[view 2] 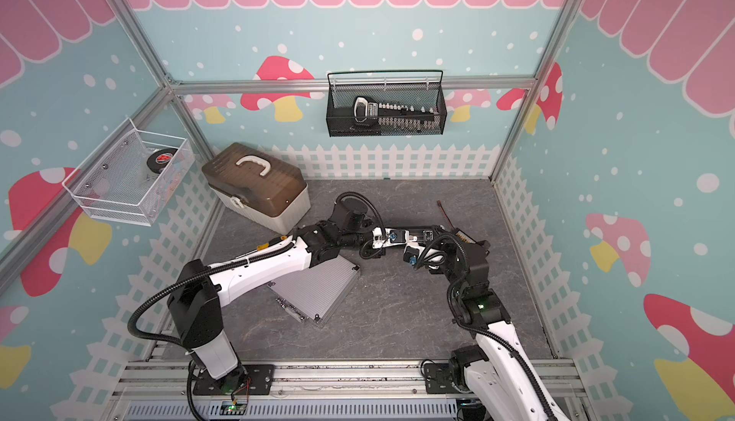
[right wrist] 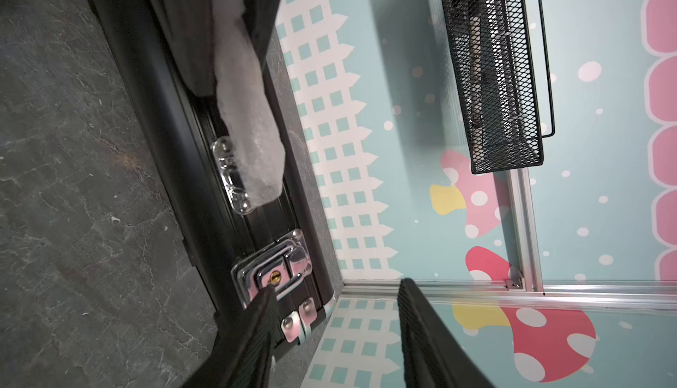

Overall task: Open the poker set cases
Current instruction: Open the fastener on the poker set case.

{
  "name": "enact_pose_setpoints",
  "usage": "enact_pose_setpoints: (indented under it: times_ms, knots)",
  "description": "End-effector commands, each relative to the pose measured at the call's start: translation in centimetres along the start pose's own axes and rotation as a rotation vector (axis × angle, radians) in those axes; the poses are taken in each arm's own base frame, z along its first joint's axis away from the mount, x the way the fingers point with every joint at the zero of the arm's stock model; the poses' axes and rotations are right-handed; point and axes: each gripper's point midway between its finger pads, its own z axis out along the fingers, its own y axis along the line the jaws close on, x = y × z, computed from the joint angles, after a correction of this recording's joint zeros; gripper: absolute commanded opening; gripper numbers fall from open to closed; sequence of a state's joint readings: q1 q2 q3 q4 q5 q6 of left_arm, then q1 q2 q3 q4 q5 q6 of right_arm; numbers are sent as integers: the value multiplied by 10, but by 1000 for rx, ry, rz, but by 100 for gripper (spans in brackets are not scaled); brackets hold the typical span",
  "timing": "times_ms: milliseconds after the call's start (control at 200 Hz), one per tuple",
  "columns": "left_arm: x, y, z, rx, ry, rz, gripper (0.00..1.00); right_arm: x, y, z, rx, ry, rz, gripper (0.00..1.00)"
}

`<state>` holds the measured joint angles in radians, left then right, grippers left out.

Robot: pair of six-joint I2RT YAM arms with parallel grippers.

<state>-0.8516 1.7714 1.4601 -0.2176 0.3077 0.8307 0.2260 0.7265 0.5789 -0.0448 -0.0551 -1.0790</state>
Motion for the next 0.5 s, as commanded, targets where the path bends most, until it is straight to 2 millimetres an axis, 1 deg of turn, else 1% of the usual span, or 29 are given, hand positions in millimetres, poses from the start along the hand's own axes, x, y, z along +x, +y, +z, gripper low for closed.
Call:
enact_pose_setpoints:
  times_ms: [0,270,375,490]
  knots:
    - [-27,17,-7,-32,-85,45,0,0,-1,2,-24,1,6,53]
    - [-24,22,-4,-27,-93,22,0,9,17,8,-63,7,-31,53]
    - [-24,20,-3,-4,-93,20,0,12,19,10,-49,14,-38,53]
    - [-25,20,-2,5,-99,16,0,9,23,9,-45,-9,-45,52]
